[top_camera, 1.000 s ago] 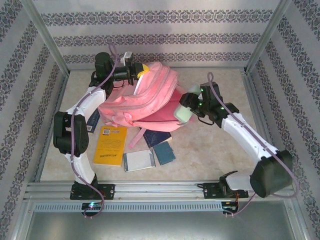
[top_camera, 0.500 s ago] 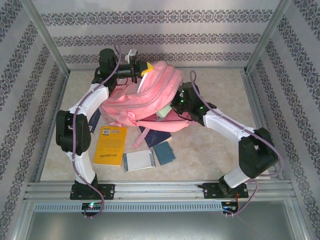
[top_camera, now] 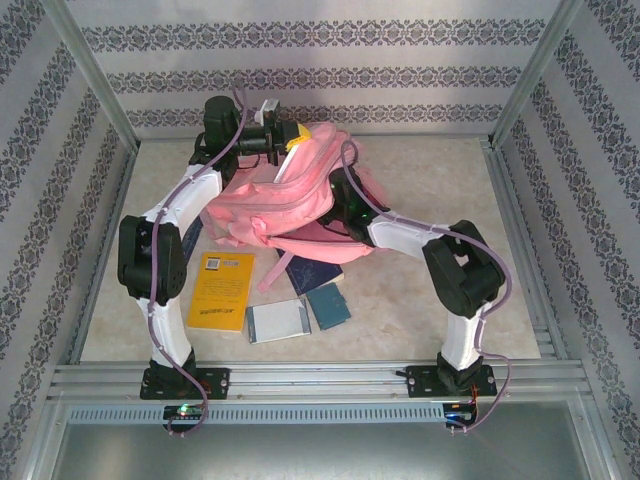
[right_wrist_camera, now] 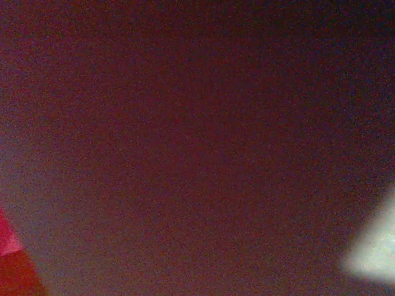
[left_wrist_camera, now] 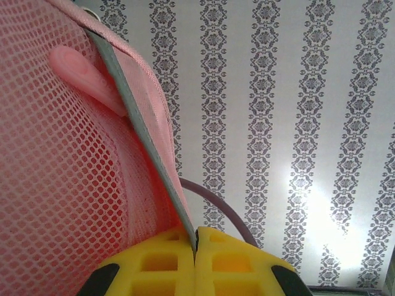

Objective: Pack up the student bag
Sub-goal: Place the glasses case in the student bag, then close the student bag at the top-center of the table.

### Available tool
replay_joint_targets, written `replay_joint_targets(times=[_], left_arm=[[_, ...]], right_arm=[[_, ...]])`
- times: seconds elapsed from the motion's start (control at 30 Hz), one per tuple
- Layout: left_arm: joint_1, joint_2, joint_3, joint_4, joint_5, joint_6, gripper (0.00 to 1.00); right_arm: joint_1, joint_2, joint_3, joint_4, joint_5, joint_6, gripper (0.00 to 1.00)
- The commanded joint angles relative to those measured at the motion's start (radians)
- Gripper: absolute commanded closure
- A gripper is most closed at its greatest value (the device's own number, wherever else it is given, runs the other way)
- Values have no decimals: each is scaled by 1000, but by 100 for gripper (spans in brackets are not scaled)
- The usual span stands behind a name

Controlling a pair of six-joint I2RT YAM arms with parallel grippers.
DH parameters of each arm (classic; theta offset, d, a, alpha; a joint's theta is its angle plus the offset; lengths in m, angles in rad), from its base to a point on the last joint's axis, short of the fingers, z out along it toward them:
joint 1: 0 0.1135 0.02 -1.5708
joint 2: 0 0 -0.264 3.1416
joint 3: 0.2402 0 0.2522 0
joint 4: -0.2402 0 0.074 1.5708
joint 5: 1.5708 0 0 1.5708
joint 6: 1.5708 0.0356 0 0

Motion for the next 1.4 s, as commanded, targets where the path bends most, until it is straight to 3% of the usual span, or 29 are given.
replay_joint_targets(times=[0.0,0.03,0.33,0.57,0.8,0.97,1.17,1.37], left_arm=[[-19,-28,82,168,27,-20,100],[-18,-29,82,170,29,-19,100],[7,-37,67,162,36,2,100],[11,-24,132,-33,29,144,100],[28,36,251,-214,13,270,100],[47,102,355,-372,2,377,100],[46,112,281,-237,17,285,100],[35,142,209,11,20,102,100]], right_arm=[[31,47,58,85,-8,-3,8],[31,44,57,89,-4,-7,2],[3,-117,-80,38,79,-94,2],[-33,-226,-199,92,95,-95,2],[-74,-396,-305,71,117,-191,3],[-107,-534,-342,-79,86,-308,4],[-101,-722,-415,-342,107,-492,5],[-59,-861,-493,-569,90,-614,9]])
